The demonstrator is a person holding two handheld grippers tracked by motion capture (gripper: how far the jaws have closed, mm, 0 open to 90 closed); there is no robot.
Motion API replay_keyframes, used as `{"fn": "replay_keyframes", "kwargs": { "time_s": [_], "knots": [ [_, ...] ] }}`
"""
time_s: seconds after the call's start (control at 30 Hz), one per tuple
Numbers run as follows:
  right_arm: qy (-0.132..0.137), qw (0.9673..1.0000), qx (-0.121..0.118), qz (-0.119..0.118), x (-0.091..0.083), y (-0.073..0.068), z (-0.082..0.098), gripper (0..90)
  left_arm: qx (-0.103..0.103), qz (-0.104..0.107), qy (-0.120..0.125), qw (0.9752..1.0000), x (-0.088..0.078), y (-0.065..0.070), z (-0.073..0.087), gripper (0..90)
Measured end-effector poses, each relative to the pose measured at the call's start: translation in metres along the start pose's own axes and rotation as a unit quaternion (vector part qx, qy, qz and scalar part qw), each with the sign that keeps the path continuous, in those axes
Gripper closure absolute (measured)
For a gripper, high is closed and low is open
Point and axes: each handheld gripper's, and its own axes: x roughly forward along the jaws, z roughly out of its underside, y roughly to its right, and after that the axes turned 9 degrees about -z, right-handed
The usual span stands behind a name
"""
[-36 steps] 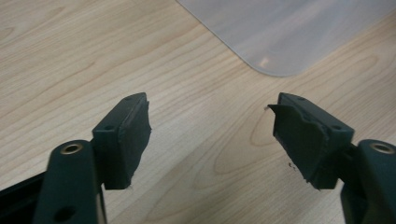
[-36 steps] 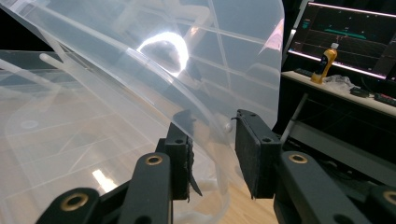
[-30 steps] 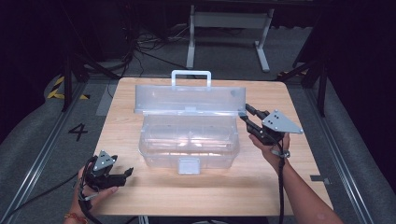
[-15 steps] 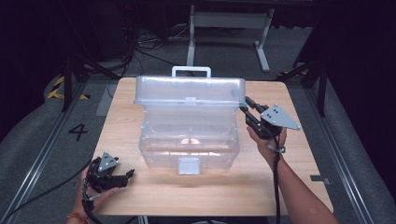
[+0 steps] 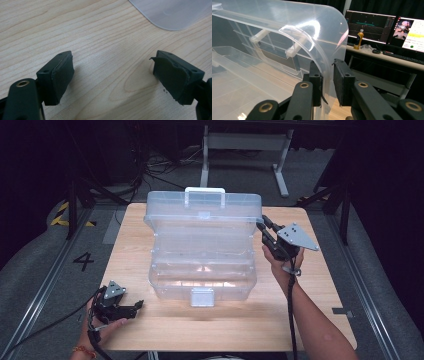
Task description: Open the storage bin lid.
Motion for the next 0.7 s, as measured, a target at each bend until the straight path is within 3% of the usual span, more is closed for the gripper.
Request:
{"fn": "replay_keyframes", "kwargs": {
  "time_s": [0.7],
  "knots": [
    [-0.027,0.9989,0.02,-0.032,0.017,0.024,-0.014,77.5,-0.001,0.001,0.003,1.0,0.001,0.0,0.0,17.9]
  ]
}}
